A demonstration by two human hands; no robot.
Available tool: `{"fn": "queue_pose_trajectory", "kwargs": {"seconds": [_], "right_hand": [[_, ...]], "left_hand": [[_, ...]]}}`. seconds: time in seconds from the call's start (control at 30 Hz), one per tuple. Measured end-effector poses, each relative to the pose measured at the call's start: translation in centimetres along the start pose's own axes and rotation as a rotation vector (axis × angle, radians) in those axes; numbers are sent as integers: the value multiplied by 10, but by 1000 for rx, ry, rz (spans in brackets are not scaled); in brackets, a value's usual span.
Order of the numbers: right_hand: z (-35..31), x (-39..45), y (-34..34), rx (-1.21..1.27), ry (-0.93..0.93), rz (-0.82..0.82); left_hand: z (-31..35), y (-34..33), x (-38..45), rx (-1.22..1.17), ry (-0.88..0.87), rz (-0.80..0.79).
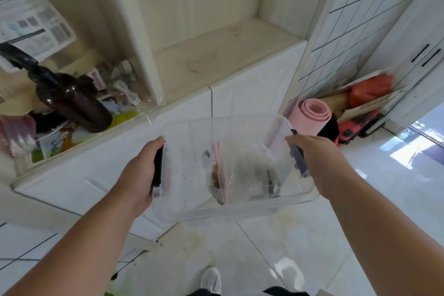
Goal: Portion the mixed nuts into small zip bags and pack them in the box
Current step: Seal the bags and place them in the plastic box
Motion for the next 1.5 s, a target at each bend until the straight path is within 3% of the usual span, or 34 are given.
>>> {"fn": "queue_pose_trajectory", "kwargs": {"seconds": [0.17, 0.6, 0.73, 1.0, 1.13, 1.5], "right_hand": [[-36, 37, 6, 35, 41, -52], [-138, 148, 5, -59, 202, -387], [-172, 168, 8, 18, 254, -482], [-213, 188, -6, 136, 197, -618], [-232, 200, -8, 122, 229, -615], [-260, 216, -44, 198, 242, -589]], "left_hand": [[27, -26, 8, -42, -4, -29], [66, -95, 15, -274, -108, 246], [81, -114, 13, -352, -141, 321], [127, -137, 15, -483, -286, 278], [144, -131, 23, -427, -310, 221], [172, -116, 66, -415, -343, 252]]}}
Point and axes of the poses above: each hand's wrist, its own x-axis towards the middle knuckle, its own y-axis out of the back of the hand, z = x × y, the point moved 5 cm from there along x, towards the middle knuckle, and after that the axes turned 3 degrees about z, right-handed, at the moved point
